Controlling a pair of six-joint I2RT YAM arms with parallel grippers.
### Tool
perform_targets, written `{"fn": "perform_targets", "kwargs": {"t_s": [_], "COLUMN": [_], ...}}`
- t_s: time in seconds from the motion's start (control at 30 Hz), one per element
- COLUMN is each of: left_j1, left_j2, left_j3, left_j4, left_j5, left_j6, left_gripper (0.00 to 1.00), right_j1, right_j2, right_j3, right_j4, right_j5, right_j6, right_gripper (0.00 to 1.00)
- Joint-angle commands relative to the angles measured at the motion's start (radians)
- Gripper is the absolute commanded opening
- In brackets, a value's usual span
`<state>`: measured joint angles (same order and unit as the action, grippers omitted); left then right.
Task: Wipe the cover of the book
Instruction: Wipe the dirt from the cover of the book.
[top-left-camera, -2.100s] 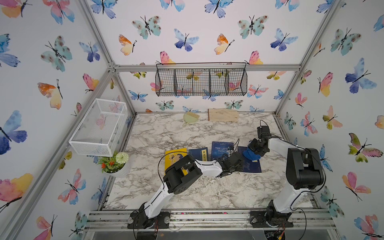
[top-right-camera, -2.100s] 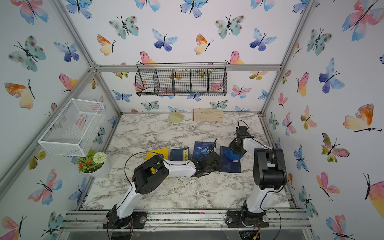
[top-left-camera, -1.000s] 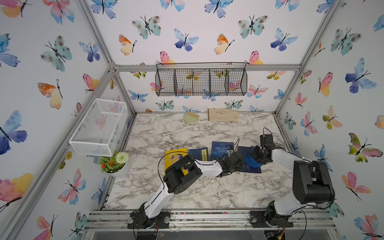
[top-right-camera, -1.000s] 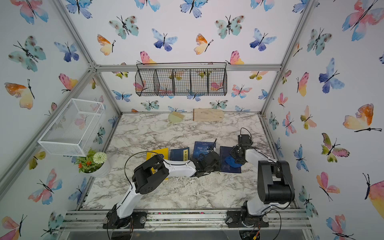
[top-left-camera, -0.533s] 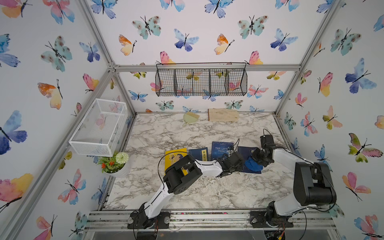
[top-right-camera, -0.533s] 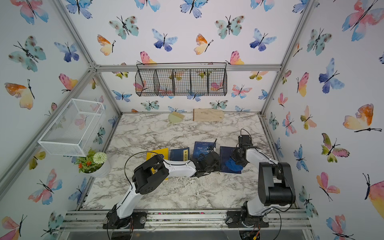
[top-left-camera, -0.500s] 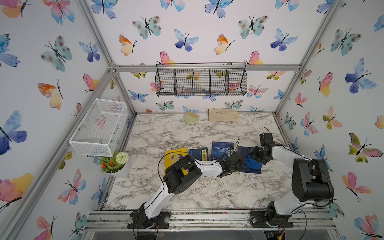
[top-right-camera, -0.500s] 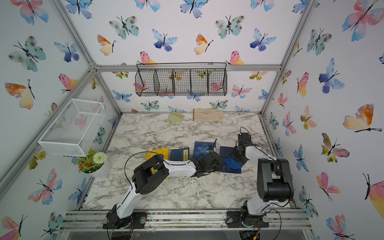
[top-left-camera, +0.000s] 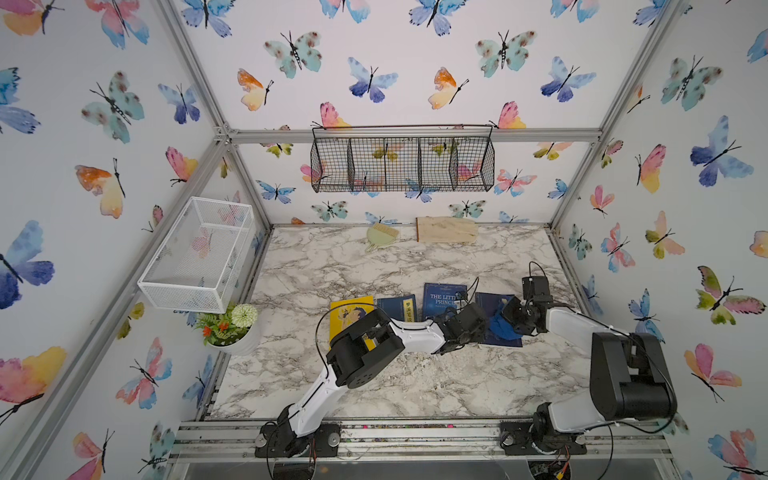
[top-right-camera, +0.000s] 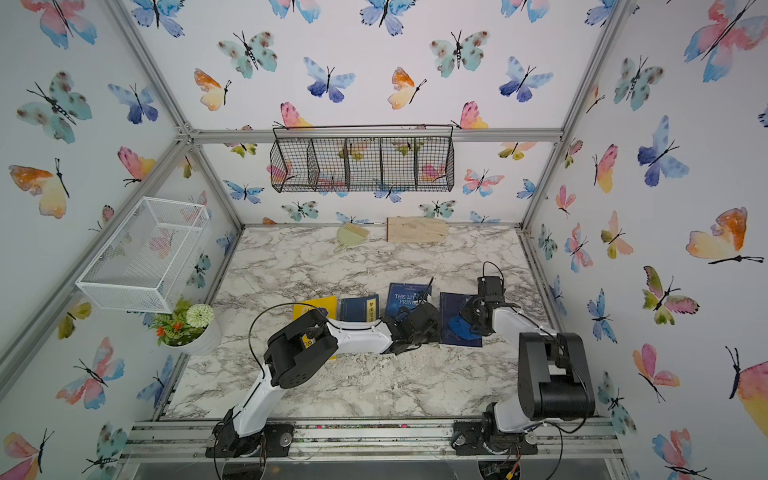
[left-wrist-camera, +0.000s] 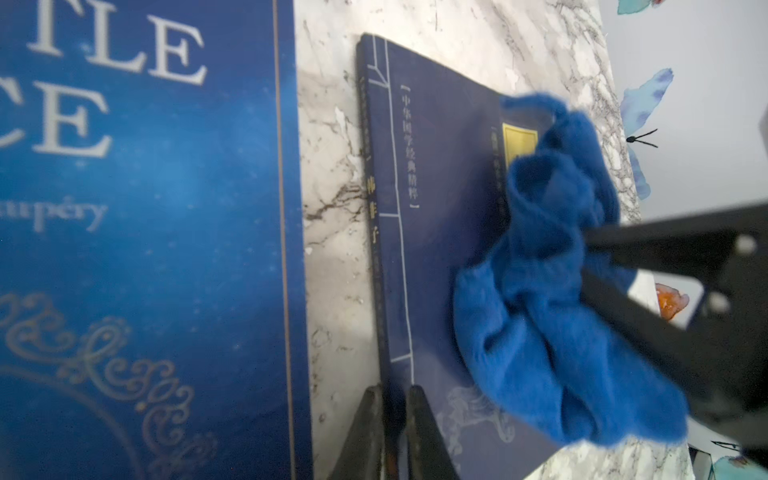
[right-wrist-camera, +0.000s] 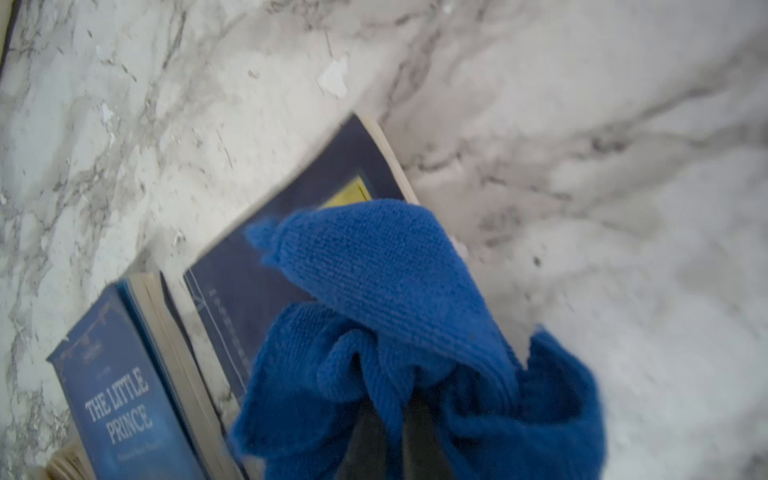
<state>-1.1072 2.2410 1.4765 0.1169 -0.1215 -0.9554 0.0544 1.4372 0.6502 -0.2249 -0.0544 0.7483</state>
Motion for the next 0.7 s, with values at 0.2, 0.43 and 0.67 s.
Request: {"fn": "perform_targets", "kwargs": {"t_s": [0.2,0.43,0.67], "left_j1": [0.000,-0.004,-0.006], "left_j2": [0.034,0.019,0.024], "left_j3": [-0.025,-0.040,-0.031], "left_j4": [-0.094,-0.094,-0.093], "left_j5": [0.025,0.015,0.015], "left_j6": [-0.014,-0.020,-0.020], "left_gripper": [0.15,0.15,0.15], "right_j1": [0.005,0.005,0.024], "right_j2": [0.134,0.399,0.270], "right_j3": [0.053,0.355,0.138], "right_j4": [-0.179,-0.228,-0.176], "right_j5": [0.028,0.054,0.002], "right_j6": [0.002,0.006,0.020], "right_gripper": [0.07,0.06,0.06]}}
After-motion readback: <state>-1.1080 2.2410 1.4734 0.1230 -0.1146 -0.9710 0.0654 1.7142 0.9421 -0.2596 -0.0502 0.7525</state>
